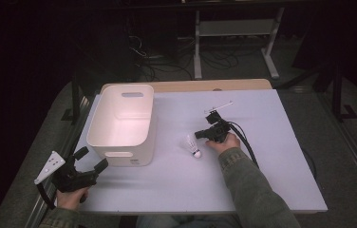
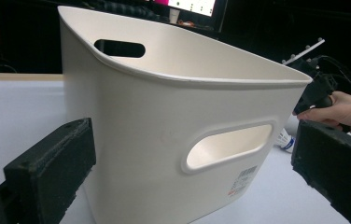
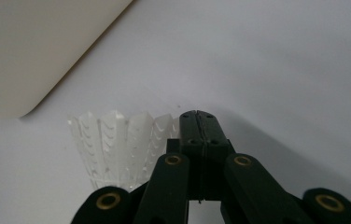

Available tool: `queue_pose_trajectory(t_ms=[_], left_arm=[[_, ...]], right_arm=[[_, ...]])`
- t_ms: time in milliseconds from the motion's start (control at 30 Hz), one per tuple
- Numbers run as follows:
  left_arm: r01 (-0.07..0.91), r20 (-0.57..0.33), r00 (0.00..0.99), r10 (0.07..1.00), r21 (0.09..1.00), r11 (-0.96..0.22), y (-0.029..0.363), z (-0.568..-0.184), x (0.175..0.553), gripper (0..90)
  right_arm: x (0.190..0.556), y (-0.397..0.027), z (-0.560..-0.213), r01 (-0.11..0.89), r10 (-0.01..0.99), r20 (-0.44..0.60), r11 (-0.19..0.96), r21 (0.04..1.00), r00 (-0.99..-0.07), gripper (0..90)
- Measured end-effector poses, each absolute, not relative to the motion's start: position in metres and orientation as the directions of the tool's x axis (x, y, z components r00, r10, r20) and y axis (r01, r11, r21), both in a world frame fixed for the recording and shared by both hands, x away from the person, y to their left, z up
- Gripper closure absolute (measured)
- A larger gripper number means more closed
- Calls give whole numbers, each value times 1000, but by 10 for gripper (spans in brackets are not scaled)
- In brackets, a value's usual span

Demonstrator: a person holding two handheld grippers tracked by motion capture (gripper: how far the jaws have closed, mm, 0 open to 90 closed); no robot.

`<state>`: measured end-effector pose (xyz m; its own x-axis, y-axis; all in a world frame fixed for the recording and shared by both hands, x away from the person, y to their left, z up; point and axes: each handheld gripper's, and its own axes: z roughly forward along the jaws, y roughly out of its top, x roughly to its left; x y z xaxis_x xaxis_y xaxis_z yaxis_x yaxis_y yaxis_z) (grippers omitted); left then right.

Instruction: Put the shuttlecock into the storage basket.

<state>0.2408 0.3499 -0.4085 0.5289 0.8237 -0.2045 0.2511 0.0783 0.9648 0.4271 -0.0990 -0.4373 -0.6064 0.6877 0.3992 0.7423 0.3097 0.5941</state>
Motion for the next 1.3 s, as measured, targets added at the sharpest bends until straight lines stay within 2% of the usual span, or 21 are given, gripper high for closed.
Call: queue_pose_trajectory(t_ms=[833,1200,1300], left_arm=[[253,-200,530,824,965,71,350,-408,241,0],[251,-201,530,824,965,73,350,-409,241,0],[252,-200,531,823,965,72,350,-409,241,0]], right_arm=[[413,-73,-432,691,616,386,389,609,-687,885],[408,-69,-430,689,584,411,400,605,-700,883],[404,-70,-425,680,577,409,395,618,-707,811]])
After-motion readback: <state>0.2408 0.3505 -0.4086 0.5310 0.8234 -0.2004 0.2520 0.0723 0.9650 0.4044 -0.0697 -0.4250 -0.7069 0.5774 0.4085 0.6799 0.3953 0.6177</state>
